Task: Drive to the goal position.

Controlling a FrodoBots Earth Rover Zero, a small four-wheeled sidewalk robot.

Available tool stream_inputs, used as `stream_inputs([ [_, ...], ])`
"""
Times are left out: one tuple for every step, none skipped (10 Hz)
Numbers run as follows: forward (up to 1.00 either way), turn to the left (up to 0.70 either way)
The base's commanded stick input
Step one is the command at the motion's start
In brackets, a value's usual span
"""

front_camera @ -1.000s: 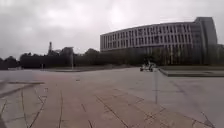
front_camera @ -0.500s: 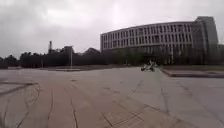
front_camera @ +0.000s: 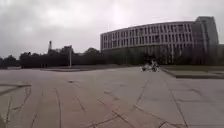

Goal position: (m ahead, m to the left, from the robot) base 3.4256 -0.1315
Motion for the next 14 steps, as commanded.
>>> stream_inputs([
  [0.70, 0.00],
  [0.70, 0.00],
  [0.70, -0.01],
  [0.70, -0.01],
  [0.70, -0.01],
  [0.70, -0.01],
  [0.70, -0.01],
  [0.70, -0.01],
  [0.70, -0.01],
  [0.70, -0.01],
  [0.70, -0.01],
  [0.70, -0.01],
  [0.70, -0.01],
  [0.70, -0.01],
])
